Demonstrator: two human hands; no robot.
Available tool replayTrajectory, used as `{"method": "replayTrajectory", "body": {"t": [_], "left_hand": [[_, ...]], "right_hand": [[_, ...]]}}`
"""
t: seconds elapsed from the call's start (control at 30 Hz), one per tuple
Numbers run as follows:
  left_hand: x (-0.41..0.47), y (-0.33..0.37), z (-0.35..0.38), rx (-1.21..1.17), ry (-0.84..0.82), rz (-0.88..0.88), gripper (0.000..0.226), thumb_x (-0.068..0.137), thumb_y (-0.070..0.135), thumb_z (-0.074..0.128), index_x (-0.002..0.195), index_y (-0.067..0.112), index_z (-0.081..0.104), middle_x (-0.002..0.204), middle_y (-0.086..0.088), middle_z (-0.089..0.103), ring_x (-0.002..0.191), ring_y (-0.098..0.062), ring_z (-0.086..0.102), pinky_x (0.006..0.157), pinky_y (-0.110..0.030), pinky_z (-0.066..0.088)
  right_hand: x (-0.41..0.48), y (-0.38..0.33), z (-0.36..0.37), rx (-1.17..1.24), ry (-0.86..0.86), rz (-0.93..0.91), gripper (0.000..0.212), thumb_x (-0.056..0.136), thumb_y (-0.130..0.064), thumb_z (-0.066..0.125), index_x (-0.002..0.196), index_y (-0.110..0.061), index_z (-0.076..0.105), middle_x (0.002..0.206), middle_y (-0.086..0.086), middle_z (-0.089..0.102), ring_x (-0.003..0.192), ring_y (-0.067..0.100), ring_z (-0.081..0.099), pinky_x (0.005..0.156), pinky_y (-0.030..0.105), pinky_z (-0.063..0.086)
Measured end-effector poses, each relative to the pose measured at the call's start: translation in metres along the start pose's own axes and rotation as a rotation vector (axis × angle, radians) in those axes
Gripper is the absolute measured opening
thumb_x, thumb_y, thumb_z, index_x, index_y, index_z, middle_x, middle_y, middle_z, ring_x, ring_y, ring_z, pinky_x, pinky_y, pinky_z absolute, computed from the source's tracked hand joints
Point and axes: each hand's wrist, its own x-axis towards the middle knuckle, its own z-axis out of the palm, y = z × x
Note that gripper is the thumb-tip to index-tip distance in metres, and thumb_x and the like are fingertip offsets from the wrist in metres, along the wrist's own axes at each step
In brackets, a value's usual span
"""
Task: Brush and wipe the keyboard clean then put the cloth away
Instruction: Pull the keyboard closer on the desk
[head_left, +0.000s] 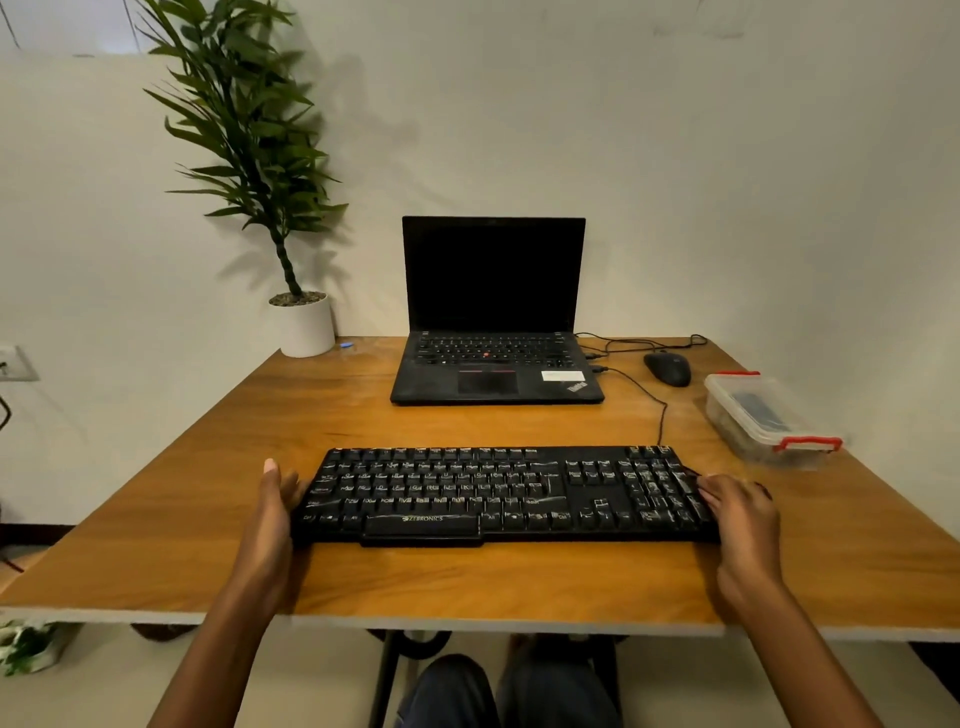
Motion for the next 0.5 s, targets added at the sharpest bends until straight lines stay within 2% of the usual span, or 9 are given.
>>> {"method": "replayTrajectory", "body": {"t": [0.1,0.2,0.4,0.5], "left_hand": [[-0.010,-0.002,-0.004,0.037,0.014,0.008,0.069,0.095,0.059,0.021,0.147,0.015,0.029,0.147,-0.004,0.040,0.135,-0.024,0.036,0.110,-0.041,0.023],[-0.017,-0.003,-0.007,0.084,0.029,0.018,0.070,0.094,0.062,0.020,0.147,0.017,0.030,0.147,-0.002,0.041,0.135,-0.021,0.036,0.110,-0.041,0.023],[-0.033,-0.008,-0.013,0.129,0.057,0.044,0.071,0.093,0.063,0.020,0.147,0.018,0.032,0.147,-0.003,0.040,0.135,-0.023,0.036,0.111,-0.046,0.025],[-0.042,-0.007,-0.012,0.148,0.045,0.069,0.071,0.092,0.061,0.020,0.147,0.017,0.032,0.148,-0.005,0.039,0.136,-0.025,0.035,0.107,-0.045,0.027]], "right_hand": [[-0.010,0.003,-0.009,0.035,0.006,-0.020,0.011,0.091,-0.006,0.050,0.091,-0.011,0.060,0.104,0.009,0.061,0.109,0.026,0.054,0.089,0.030,0.043],[-0.018,0.004,-0.016,0.057,-0.004,-0.029,0.015,0.090,-0.005,0.052,0.086,-0.018,0.059,0.093,-0.001,0.060,0.106,0.024,0.055,0.085,0.028,0.044],[-0.033,0.003,-0.028,0.100,-0.026,-0.023,0.013,0.090,-0.008,0.053,0.088,-0.018,0.061,0.102,0.007,0.062,0.099,0.021,0.057,0.077,0.026,0.045],[-0.038,0.006,-0.031,0.094,-0.024,-0.041,0.013,0.091,-0.008,0.052,0.099,-0.010,0.061,0.106,0.007,0.061,0.099,0.019,0.056,0.075,0.023,0.043]]}}
